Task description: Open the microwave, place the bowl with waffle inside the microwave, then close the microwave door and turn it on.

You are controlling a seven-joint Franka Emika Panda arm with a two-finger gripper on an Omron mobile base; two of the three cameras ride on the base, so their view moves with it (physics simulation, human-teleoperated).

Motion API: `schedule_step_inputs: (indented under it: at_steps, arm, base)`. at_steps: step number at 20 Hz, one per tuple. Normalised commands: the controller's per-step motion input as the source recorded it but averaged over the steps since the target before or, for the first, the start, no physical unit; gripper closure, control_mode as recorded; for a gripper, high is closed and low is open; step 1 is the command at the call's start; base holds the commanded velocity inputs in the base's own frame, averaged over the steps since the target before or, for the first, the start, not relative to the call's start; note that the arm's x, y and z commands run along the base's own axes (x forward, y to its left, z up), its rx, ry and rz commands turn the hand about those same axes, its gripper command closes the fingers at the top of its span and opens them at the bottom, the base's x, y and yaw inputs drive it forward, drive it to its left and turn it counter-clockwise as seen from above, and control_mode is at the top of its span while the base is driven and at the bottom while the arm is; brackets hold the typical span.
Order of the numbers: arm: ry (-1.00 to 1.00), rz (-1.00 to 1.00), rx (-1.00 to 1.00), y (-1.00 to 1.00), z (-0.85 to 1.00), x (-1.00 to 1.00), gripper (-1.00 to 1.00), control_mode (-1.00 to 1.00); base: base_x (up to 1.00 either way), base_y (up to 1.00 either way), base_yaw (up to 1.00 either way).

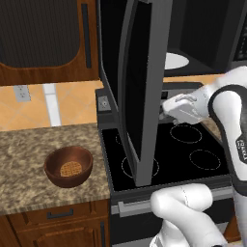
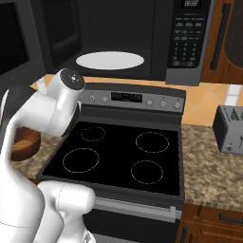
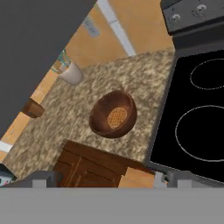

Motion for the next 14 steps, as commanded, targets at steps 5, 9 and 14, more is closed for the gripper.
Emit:
schedule_step_inputs:
  at_steps: [5,9,14]
  arm:
    - [0.47,-0.04,-0.09,0.00,-0.07,0.81,-1.00,-1.00]
    - [0.09,-0.06,0.00,0.00,-0.63,0.51,-1.00,-1.00]
    - [0.00,-0.01,0.05,0.05,-0.88,0.37,-1.00,-1.00]
  base:
    - [0.00,0.00,0.00]
    - [0.00,0.00,0.00]
    - [0.00,0.00,0.00]
